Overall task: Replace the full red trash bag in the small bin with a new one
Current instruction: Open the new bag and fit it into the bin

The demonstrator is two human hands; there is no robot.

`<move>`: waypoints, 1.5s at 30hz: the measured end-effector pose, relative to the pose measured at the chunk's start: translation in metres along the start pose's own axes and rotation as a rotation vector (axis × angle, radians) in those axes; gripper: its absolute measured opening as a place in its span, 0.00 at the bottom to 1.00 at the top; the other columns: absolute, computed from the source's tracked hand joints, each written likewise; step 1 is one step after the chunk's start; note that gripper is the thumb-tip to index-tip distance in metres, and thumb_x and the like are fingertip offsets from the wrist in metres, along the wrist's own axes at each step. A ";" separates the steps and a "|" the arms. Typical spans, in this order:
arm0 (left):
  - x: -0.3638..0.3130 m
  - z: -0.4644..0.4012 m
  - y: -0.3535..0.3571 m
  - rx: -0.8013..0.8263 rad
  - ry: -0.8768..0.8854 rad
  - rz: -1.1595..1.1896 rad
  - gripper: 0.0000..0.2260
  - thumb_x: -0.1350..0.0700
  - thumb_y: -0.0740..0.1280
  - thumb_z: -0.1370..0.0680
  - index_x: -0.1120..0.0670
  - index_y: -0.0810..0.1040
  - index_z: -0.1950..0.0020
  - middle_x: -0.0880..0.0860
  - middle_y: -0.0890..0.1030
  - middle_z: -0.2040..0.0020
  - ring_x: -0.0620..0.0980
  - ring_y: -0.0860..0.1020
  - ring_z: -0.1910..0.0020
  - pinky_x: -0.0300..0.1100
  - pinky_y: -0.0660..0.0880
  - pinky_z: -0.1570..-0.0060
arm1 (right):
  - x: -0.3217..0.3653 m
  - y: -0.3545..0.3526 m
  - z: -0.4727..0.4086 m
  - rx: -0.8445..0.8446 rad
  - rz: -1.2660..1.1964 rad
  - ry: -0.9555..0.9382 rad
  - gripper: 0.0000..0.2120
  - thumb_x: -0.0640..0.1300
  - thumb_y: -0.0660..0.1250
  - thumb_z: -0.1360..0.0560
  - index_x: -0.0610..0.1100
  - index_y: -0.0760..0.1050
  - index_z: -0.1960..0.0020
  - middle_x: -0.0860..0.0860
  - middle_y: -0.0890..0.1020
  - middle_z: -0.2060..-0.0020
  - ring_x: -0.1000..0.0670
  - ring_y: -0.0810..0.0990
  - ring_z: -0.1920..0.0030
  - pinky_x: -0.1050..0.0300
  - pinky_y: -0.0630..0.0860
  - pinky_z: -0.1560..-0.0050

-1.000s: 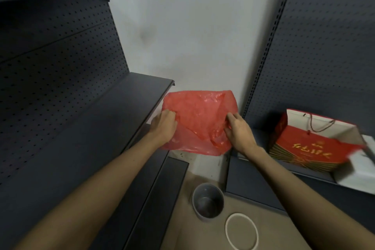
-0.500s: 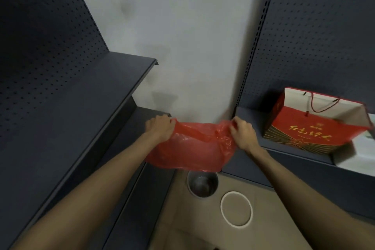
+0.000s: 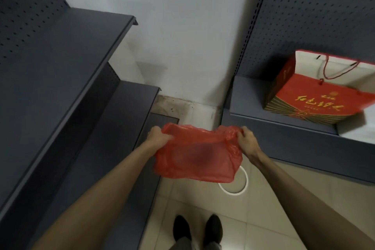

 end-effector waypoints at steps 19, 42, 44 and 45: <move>0.101 -0.205 0.161 0.184 -0.173 0.374 0.23 0.54 0.71 0.26 0.65 0.74 0.35 0.63 0.82 0.49 0.61 0.84 0.54 0.52 0.83 0.56 | -0.167 0.146 -0.150 0.126 -0.292 0.149 0.16 0.47 0.56 0.20 0.44 0.80 0.56 0.47 0.83 0.63 0.49 0.82 0.62 0.54 0.79 0.60; 0.225 -0.401 0.321 0.324 -0.228 0.214 0.21 0.50 0.70 0.25 0.61 0.78 0.37 0.63 0.77 0.37 0.68 0.71 0.33 0.67 0.64 0.33 | -0.352 0.311 -0.308 0.265 0.066 -0.076 0.14 0.51 0.60 0.20 0.42 0.79 0.47 0.44 0.83 0.53 0.45 0.82 0.54 0.52 0.80 0.52; 0.226 -0.397 0.333 0.365 -0.200 0.292 0.17 0.48 0.75 0.32 0.57 0.83 0.49 0.60 0.83 0.46 0.64 0.78 0.41 0.66 0.68 0.34 | -0.357 0.321 -0.310 0.257 0.075 -0.103 0.13 0.50 0.59 0.20 0.44 0.79 0.47 0.46 0.82 0.53 0.42 0.81 0.49 0.52 0.78 0.51; 0.228 -0.398 0.341 0.333 -0.167 0.322 0.11 0.50 0.73 0.30 0.56 0.83 0.53 0.59 0.83 0.55 0.61 0.80 0.48 0.63 0.70 0.36 | -0.363 0.325 -0.314 0.224 0.123 -0.126 0.13 0.51 0.59 0.20 0.45 0.79 0.49 0.46 0.82 0.52 0.43 0.81 0.49 0.53 0.77 0.52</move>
Point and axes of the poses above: each hand's wrist, its own z-axis away from the middle knuckle, its own y-axis out of the palm, x = y × z, the point moved 1 cm from there along -z, towards the middle knuckle
